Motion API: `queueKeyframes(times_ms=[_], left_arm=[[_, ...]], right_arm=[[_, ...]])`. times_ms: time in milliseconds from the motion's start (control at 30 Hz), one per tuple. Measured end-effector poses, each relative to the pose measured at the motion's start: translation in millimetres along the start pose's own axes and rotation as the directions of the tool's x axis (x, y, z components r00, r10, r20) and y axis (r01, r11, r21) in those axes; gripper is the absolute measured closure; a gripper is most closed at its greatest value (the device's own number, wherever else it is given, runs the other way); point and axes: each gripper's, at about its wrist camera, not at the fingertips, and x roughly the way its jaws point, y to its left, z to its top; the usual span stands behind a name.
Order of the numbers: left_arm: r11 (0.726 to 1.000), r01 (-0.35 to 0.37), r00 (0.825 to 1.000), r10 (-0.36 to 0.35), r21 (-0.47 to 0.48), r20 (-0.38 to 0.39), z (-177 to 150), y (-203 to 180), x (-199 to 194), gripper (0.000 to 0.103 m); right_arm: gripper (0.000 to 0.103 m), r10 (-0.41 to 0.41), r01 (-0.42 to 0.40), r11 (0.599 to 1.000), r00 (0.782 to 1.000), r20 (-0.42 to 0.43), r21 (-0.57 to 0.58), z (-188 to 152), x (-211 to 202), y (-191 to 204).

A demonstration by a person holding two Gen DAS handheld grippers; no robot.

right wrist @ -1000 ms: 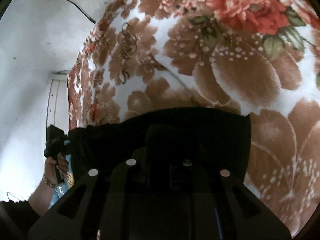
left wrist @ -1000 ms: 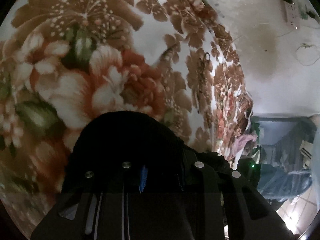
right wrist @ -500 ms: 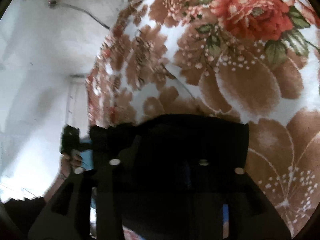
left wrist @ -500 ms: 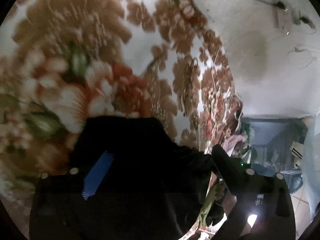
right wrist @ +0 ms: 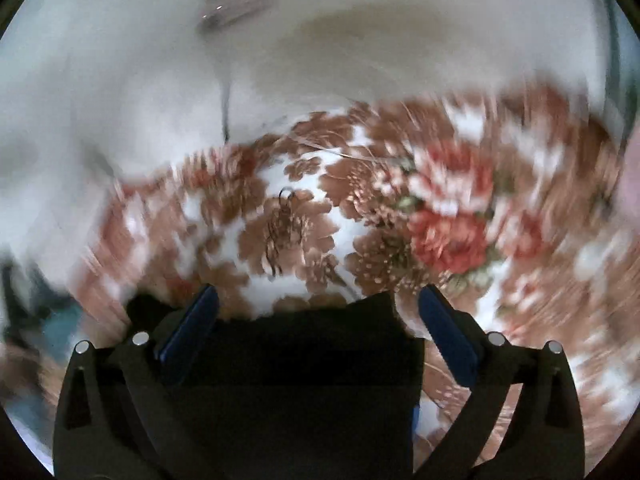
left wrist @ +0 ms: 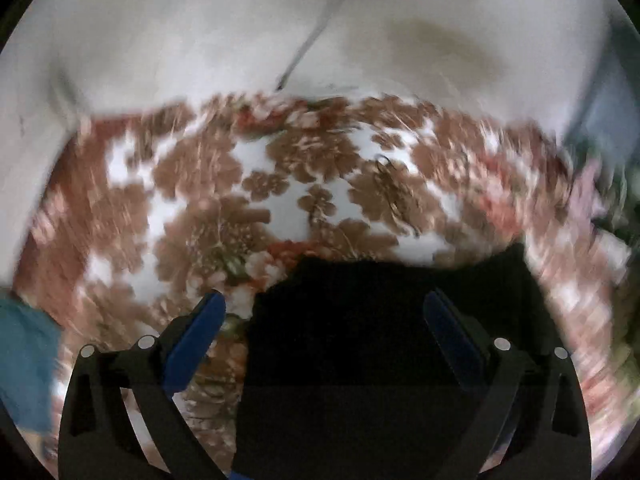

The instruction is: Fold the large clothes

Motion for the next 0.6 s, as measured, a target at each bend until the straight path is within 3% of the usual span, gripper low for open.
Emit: queueKeyframes(times_ms=[33,167,200,233,300,367,500,600], left_arm=[[0.999,-0.003,1.000,0.003,0.032,0.006,-14,-24,3,0.005],[0.998,0.042,0.999,-0.041,0.037,-0.033,-43,-63,29,0.005],[0.998,0.029,0.999,-0.026,0.060,-0.045,-48,-70,39,0.005],[0.997,0.012,0.999,-0.008,0.075,-0.051,-50,-75,45,0.005],[0.995,0.049,0.996,-0.042,0.082,-0.084,-52,-73,68,0.005],[0.995,0.048,0.992,-0.037,0.092,-0.117,-48,-63,90,0.005],[0.996,0.049,0.982,-0.035,0.074,-0.185,-35,-28,125,0.005],[0.997,0.081,0.969,-0.079,-0.001,-0.233,-23,10,147,0.005]], right_arm=[[0.004,-0.039,0.039,0.998,0.999,-0.009,-0.050,-17,2,40],[0.007,-0.079,0.070,0.994,0.991,-0.107,-0.085,-67,36,101],[0.008,-0.129,0.119,0.989,0.985,-0.118,-0.084,-74,46,102],[0.007,-0.131,0.123,0.990,0.982,-0.132,-0.070,-79,55,99],[0.005,-0.126,0.123,0.992,0.976,-0.178,-0.024,-87,80,83],[0.005,-0.149,0.139,0.988,0.970,-0.190,-0.067,-89,100,75],[0.005,-0.155,0.134,0.985,0.966,-0.207,-0.109,-86,128,53],[0.005,-0.126,0.105,0.988,0.969,-0.211,-0.110,-79,140,38]])
